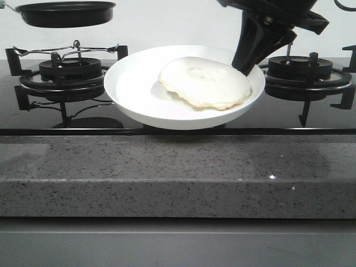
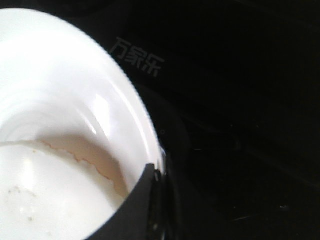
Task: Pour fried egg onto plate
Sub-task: 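Lower the empty pan back onto its burner with the left gripper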
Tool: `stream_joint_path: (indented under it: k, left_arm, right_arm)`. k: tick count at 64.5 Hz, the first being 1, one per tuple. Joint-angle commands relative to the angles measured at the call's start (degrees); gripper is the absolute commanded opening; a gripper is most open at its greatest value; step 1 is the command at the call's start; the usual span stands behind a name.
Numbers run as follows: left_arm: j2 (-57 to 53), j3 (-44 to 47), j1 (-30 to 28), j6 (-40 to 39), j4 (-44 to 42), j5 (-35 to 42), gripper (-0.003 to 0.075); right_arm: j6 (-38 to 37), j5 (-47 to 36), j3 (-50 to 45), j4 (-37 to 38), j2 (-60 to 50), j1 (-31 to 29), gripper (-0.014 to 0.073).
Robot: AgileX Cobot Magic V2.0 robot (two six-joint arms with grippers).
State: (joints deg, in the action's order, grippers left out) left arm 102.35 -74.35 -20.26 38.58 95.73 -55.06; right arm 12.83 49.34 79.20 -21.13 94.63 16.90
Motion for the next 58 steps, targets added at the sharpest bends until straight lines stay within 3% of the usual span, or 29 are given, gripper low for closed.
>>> stream_joint_path:
  k: [1,49,58]
  left_arm:
    - [-2.9,-1.9,-0.1,-0.7,3.2,-1.0,-0.0019]
    - [-2.9,-1.9,0.1,-0.7,-6.4,2.5,-0.0017]
    - [-2.9,-1.9,0.1,-0.7,-6.9,2.5,0.0051]
  right_arm:
    - [0.2,-2.3,1.4,-1.4,-2.9,-0.1,-0.0061]
    - [0.2,-2.3,1.4,-1.4,-2.9,-0.1,-0.0061]
    - [0.2,-2.3,1.4,-1.4,-2.9,-0.1,-0.0061]
